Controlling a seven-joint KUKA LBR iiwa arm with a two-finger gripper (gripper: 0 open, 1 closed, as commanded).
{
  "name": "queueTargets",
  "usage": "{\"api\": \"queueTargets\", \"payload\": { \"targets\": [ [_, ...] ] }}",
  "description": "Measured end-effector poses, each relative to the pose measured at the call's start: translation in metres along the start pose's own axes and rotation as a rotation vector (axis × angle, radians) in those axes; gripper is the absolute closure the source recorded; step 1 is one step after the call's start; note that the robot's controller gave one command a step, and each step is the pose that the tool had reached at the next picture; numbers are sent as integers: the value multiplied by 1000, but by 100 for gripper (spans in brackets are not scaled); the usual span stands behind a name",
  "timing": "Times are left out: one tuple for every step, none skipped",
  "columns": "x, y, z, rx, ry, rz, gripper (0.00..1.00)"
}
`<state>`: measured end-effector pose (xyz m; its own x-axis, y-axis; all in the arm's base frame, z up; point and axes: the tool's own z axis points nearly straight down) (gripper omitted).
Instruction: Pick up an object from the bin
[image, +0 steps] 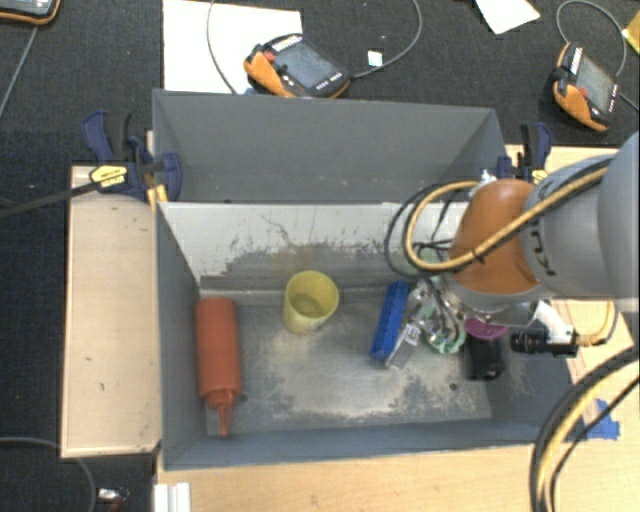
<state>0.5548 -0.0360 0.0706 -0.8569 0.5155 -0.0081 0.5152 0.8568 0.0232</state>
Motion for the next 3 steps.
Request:
{"api": "queueTargets", "payload": {
  "targets": [
    [25, -87, -7, -47, 18, -278, 100],
    [25, -87, -7, -47, 18, -278, 100],
    [20, -75, -7, -27, 27, -262, 100]
  ]
}}
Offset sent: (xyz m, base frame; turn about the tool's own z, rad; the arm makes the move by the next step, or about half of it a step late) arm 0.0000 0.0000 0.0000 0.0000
